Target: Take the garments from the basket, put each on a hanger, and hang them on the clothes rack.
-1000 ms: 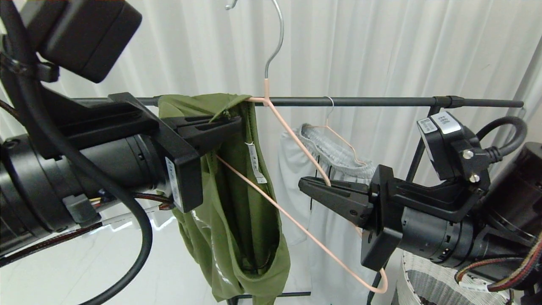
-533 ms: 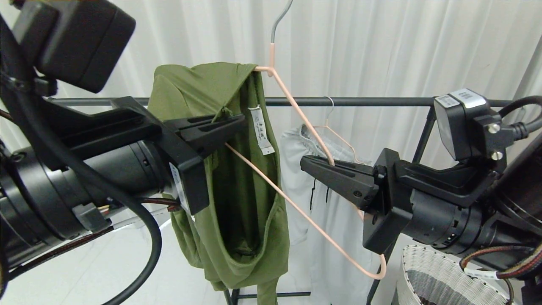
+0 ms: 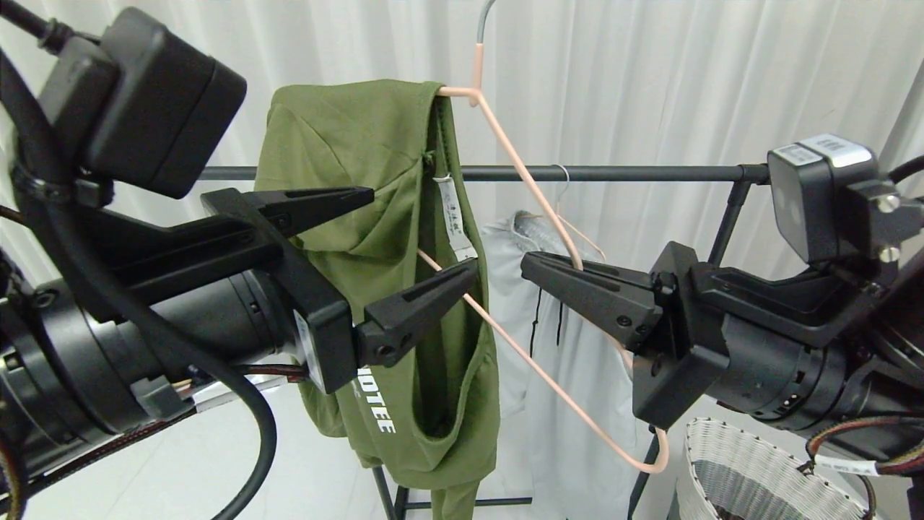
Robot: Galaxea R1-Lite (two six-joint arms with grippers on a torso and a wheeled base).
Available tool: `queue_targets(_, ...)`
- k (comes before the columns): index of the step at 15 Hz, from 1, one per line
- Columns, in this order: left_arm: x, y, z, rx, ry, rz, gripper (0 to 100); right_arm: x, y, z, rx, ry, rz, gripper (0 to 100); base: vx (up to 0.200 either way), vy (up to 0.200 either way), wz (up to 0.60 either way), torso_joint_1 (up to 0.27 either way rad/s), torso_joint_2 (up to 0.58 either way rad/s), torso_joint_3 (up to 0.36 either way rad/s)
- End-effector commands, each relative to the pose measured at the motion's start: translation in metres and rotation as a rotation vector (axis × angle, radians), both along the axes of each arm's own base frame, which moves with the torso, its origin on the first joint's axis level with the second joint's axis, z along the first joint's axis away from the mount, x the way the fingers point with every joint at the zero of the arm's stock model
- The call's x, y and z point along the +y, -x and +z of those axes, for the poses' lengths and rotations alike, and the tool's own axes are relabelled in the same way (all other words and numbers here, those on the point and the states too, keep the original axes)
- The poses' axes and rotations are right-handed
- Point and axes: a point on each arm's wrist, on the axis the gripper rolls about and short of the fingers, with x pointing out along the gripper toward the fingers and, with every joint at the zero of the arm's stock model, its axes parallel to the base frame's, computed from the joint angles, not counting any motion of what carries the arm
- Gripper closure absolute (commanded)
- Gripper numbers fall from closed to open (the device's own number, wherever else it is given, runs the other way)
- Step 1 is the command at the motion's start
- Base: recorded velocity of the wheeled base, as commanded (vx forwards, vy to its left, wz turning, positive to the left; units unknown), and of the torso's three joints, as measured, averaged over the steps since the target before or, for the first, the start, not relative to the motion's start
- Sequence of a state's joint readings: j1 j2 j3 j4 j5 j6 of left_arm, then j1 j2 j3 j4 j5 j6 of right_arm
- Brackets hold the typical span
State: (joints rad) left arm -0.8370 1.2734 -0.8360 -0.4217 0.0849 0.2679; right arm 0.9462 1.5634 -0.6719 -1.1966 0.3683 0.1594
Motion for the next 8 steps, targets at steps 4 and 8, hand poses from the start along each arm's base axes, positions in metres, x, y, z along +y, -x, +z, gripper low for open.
queue_targets(4, 0.016, 0.014, -0.009, -0.021, -0.028, 0.004, 0, -0.009, 0.001, 0.004, -0.008, -0.011, -0.017, 100, 0.000, 0.000, 0.00, 0.000, 0.00, 0.000)
queue_targets(8, 0.051, 0.024, -0.027, -0.090, -0.129, 0.099, 0, -0.016, 0.004, 0.003, -0.008, -0.011, -0.026, 100, 0.000, 0.000, 0.00, 0.000, 0.00, 0.000)
